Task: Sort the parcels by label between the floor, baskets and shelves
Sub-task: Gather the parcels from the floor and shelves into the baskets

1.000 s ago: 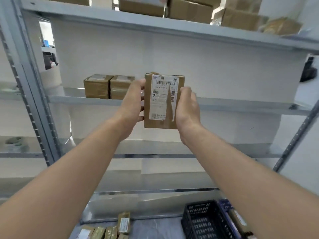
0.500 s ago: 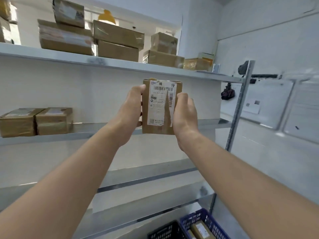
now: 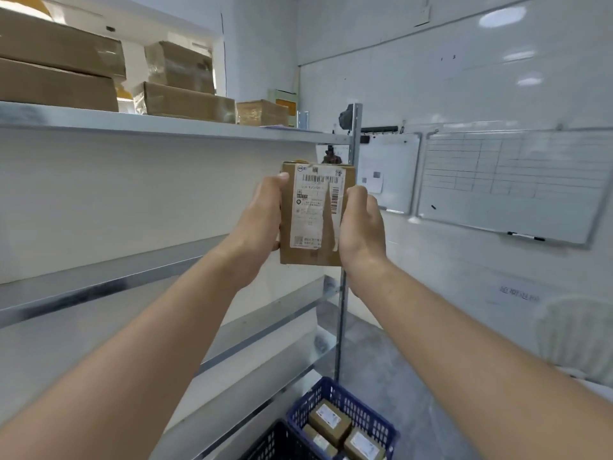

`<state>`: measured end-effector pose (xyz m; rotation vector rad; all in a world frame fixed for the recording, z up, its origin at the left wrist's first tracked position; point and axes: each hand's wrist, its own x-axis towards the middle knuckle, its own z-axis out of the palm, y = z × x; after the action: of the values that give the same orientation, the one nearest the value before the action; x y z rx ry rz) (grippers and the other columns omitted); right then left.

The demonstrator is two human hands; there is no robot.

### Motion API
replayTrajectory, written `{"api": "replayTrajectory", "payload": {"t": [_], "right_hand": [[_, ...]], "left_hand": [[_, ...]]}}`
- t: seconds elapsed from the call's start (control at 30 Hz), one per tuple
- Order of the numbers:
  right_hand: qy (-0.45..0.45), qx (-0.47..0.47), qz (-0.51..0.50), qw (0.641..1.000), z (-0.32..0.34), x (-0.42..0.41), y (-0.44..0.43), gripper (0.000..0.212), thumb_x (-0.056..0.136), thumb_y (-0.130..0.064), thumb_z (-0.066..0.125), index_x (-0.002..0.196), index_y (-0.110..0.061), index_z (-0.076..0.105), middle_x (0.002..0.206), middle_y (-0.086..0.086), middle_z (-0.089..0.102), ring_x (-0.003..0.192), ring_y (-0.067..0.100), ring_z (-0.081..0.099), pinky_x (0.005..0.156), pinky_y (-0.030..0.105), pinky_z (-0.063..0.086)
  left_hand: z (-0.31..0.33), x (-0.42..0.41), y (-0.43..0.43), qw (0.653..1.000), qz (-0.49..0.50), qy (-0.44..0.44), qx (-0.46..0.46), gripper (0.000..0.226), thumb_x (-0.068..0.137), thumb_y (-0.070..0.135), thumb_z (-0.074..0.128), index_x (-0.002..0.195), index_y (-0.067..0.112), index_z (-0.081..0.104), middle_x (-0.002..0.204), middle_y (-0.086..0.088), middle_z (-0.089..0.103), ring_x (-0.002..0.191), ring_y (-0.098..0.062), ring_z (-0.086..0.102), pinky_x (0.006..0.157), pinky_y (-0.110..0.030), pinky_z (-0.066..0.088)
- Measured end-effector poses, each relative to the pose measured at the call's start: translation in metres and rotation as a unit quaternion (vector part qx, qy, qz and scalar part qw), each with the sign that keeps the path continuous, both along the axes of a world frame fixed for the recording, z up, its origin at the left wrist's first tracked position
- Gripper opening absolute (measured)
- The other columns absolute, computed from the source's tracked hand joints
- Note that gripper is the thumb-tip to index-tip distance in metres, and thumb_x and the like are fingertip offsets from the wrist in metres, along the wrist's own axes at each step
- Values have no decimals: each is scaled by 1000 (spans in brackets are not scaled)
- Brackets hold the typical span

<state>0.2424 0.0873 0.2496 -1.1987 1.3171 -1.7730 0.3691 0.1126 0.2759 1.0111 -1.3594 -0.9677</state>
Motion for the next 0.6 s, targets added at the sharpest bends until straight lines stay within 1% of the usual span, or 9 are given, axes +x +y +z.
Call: {"api": "replayTrajectory", "payload": {"t": [0.03, 0.1, 0.2, 0.3, 0.4, 0.47, 0.5, 0.57, 0.6], "right_hand": [[-4, 5, -6, 1000, -2, -11, -4, 61, 89, -66, 31, 123, -27, 64, 119, 4, 69, 104, 20, 69, 72, 36, 54], [-12, 17, -16, 1000, -6, -31, -13, 68, 80, -69, 29, 123, -28, 63, 121, 6, 69, 106, 22, 69, 78, 41, 59], [-16, 18, -24, 999, -13, -68, -29, 66, 81, -66, 29, 121, -26, 63, 119, 6, 69, 104, 23, 70, 80, 42, 61], [-17, 25, -14, 999, -26, -107, -46, 69, 78, -69, 29, 119, -26, 63, 118, 5, 70, 104, 23, 70, 79, 42, 61], [-11, 46, -7, 999, -37, -150, -64, 80, 69, -76, 26, 120, -27, 64, 117, 5, 71, 104, 23, 71, 87, 47, 64], [-4, 58, -5, 998, -43, -180, -78, 84, 65, -78, 24, 118, -27, 65, 117, 5, 72, 105, 24, 72, 92, 52, 64], [3, 61, -1, 998, -46, -194, -84, 84, 64, -78, 24, 117, -28, 65, 117, 4, 73, 105, 24, 72, 93, 52, 63], [10, 66, 5, 998, -50, -221, -98, 84, 65, -79, 23, 119, -30, 65, 118, 3, 72, 105, 23, 72, 92, 51, 63], [10, 70, 6, 998, -52, -233, -105, 85, 65, -80, 23, 120, -30, 65, 120, 3, 72, 106, 23, 72, 92, 51, 63]], "left_hand": [[-2, -10, -6, 1000, -8, -2, 2, 41, 106, 51, 24, 103, 33, 60, 90, 7, 69, 99, -17, 64, 109, -53, 44], [-7, -32, -19, 1000, -22, -8, 3, 42, 106, 51, 23, 105, 32, 61, 79, 13, 73, 99, -15, 64, 108, -50, 44], [-15, -69, -37, 999, -32, -14, 3, 42, 107, 51, 22, 111, 32, 59, 69, 24, 71, 97, -13, 64, 100, -43, 47], [-29, -108, -59, 1000, -25, -14, -7, 45, 106, 52, 23, 124, 27, 57, 71, 25, 71, 96, -12, 65, 94, -40, 49], [-42, -153, -77, 1000, -16, -7, 15, 48, 105, 53, 24, 129, 25, 55, 82, 14, 75, 101, -15, 65, 94, -42, 50], [-49, -184, -88, 1000, -9, -1, 29, 46, 105, 53, 24, 124, 27, 57, 96, 8, 71, 102, -16, 64, 97, -44, 48], [-51, -198, -94, 999, -3, 1, 32, 45, 105, 53, 23, 118, 29, 59, 98, 8, 69, 101, -15, 64, 97, -45, 47], [-54, -225, -106, 999, 9, 4, 37, 42, 106, 52, 23, 105, 33, 61, 95, 9, 69, 98, -15, 64, 99, -45, 47], [-54, -237, -111, 999, 15, 2, 39, 42, 107, 51, 23, 101, 34, 61, 89, 10, 71, 97, -14, 63, 99, -45, 46]]}}
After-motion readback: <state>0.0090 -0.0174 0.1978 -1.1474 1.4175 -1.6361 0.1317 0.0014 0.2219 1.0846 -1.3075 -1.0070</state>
